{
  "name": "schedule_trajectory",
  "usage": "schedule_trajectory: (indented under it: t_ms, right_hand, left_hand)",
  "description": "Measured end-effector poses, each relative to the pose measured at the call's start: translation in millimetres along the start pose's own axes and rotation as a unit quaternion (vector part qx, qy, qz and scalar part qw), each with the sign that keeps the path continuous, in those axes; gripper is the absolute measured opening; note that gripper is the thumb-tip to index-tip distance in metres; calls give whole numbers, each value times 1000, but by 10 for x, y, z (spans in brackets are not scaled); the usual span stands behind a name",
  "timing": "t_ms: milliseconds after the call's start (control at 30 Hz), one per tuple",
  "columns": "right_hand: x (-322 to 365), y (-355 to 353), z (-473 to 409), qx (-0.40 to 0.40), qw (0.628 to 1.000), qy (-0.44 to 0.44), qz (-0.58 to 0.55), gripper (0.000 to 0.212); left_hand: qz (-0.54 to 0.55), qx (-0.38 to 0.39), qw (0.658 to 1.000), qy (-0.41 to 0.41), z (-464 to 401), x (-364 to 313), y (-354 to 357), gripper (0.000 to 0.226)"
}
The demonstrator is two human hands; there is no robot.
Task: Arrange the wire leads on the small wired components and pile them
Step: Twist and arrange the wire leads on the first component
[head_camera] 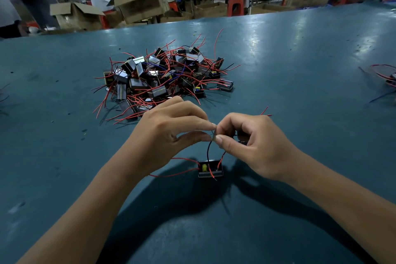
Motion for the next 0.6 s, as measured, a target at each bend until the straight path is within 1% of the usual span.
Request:
schedule_trajectory:
  t_ms: [67,100,233,400,600]
  right_hand:
    - [-3,-3,0,4,1000,4,-3,18]
    - [-2,-5,0,6,1000,5,-6,17]
    - [15,0,-3,12,1000,-1,-6,14]
    - [15,6,-9,19,1000,-1,0,11]
    - [24,-1,-15,19,1000,-14,14,9]
  left_hand:
    - [3,-5,1000,-13,2,5,-11,24]
    - [7,-7,1000,-18,3,5,-20,23]
    - [1,6,1000,-9,0,-10,-30,8]
    - [-27,14,999,9,-4,-15,-51,18]
    - [-78,6,996,48,-13,-53,-80,19]
Point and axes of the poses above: each hand's wrist, its own z-axis away from the middle knuckle, its own y-axis out of the palm, x = y × z, the point moved 3 cm from there along -z, towards the middle knuckle, and after that the axes turned 5 degrees about -z, right-handed, at the moved point
